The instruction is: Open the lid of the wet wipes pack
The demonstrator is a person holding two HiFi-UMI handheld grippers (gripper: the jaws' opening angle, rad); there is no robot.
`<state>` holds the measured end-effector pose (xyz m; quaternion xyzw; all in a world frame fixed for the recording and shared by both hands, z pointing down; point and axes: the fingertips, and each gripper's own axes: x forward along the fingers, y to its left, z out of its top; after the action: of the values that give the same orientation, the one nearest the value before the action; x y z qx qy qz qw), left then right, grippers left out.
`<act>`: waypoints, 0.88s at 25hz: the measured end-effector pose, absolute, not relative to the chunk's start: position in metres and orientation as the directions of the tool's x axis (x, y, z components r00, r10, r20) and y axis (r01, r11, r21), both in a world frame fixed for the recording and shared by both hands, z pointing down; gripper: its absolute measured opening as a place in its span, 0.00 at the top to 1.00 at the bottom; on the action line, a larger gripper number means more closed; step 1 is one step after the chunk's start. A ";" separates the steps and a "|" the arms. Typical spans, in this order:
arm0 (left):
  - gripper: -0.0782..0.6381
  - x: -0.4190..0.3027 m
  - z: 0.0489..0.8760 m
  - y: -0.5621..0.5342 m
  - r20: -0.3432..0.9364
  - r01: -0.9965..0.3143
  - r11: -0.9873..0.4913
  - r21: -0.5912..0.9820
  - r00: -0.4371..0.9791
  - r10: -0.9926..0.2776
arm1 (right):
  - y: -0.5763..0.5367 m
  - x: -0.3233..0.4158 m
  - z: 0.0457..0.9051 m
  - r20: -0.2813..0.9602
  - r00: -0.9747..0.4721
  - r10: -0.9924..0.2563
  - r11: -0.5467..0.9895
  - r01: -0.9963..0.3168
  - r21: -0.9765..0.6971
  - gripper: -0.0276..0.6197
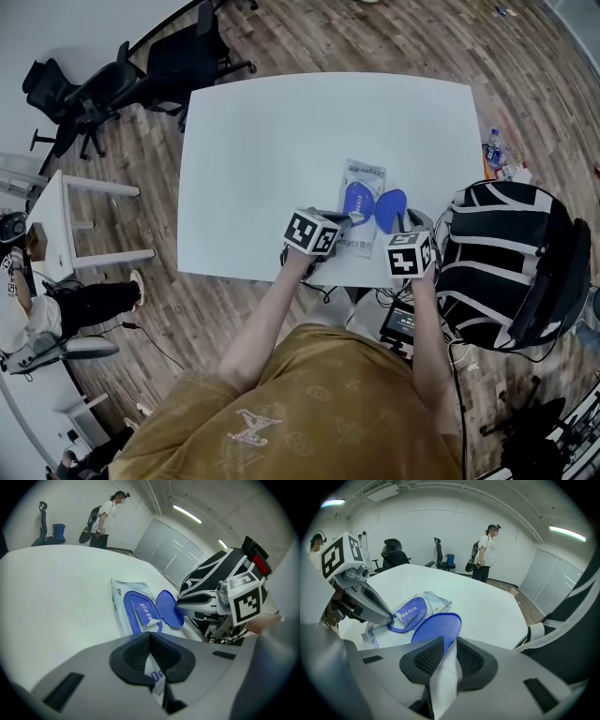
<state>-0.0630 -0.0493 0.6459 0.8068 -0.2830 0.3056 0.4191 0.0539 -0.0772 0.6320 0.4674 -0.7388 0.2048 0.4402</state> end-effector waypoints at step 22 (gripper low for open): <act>0.88 -0.053 0.649 -0.032 0.720 -0.672 -0.660 0.335 0.635 -0.281 | -0.077 0.050 0.662 0.879 -0.260 -0.400 0.456 -0.888 -0.056 0.86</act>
<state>-0.0531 -0.0323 0.6489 0.8519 -0.2795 0.3233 0.3028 0.0499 -0.0774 0.6618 0.4350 -0.7400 0.2875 0.4249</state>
